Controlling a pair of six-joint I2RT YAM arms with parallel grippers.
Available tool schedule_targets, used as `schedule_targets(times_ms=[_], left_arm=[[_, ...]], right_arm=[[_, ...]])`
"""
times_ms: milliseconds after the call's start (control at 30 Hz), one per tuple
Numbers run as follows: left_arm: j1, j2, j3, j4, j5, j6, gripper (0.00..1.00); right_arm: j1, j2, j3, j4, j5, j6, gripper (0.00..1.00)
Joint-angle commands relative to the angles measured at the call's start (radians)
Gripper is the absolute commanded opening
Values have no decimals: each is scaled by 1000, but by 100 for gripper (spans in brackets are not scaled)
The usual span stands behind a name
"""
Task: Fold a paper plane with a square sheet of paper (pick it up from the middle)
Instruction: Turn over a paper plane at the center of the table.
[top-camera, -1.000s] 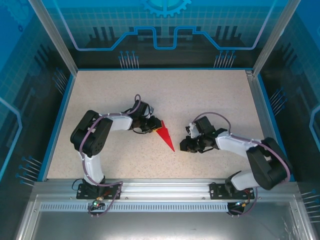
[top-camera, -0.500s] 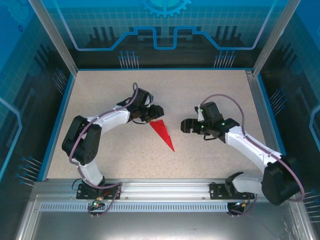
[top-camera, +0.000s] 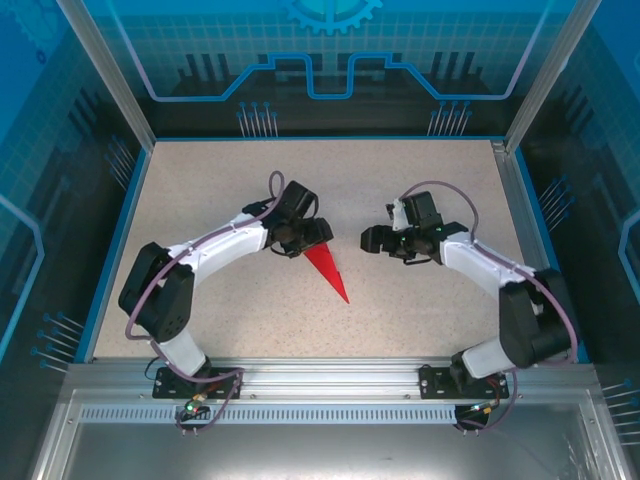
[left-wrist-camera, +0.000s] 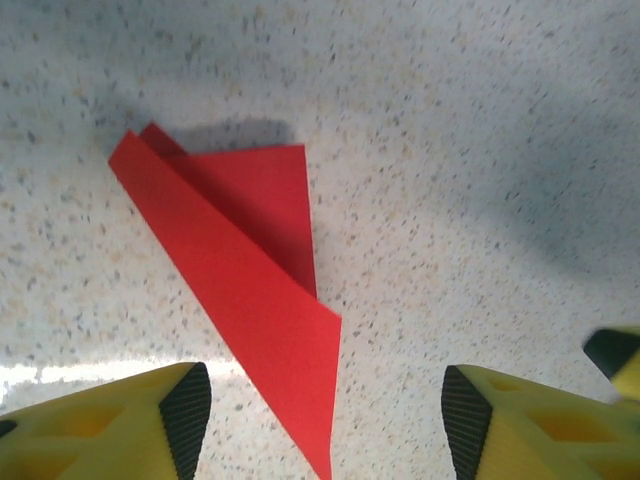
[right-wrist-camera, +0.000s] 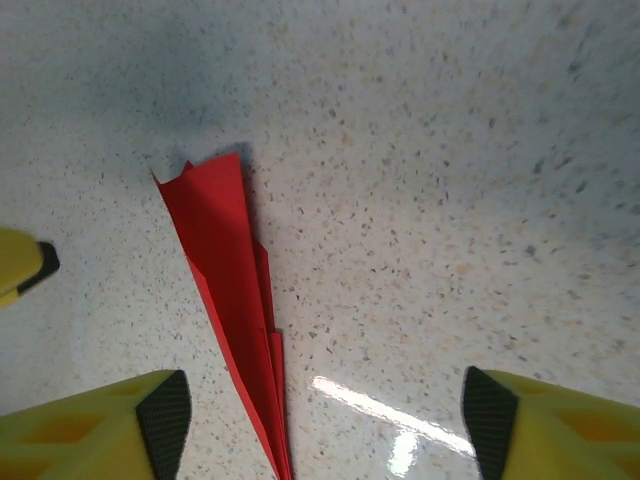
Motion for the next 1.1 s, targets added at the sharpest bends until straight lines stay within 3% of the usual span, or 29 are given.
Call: schedule_targets(times_ms=[0,167,200,233,567,1067], left_arm=[[-15,57,53,-112,-44,-49,69],[-15,160,191,-192,-38,-25,73],[-15,175,214,-195,-30,-23,86],[-15,199,237,-203,-20,-27,90],[-25,288,295,-313,-37,-65,86],[-29,336,303,-321,-18,-44,77]], right_arm=[[-20,76,-18,130,-199,37,69],[-4,112,-7,165,-166,66,68],[-3,116,-7,161,-159,66,68],[-4,124,19,155,-156,66,68],[2,129,29,90,-137,35,68],[18,173,44,81,-183,40,69]])
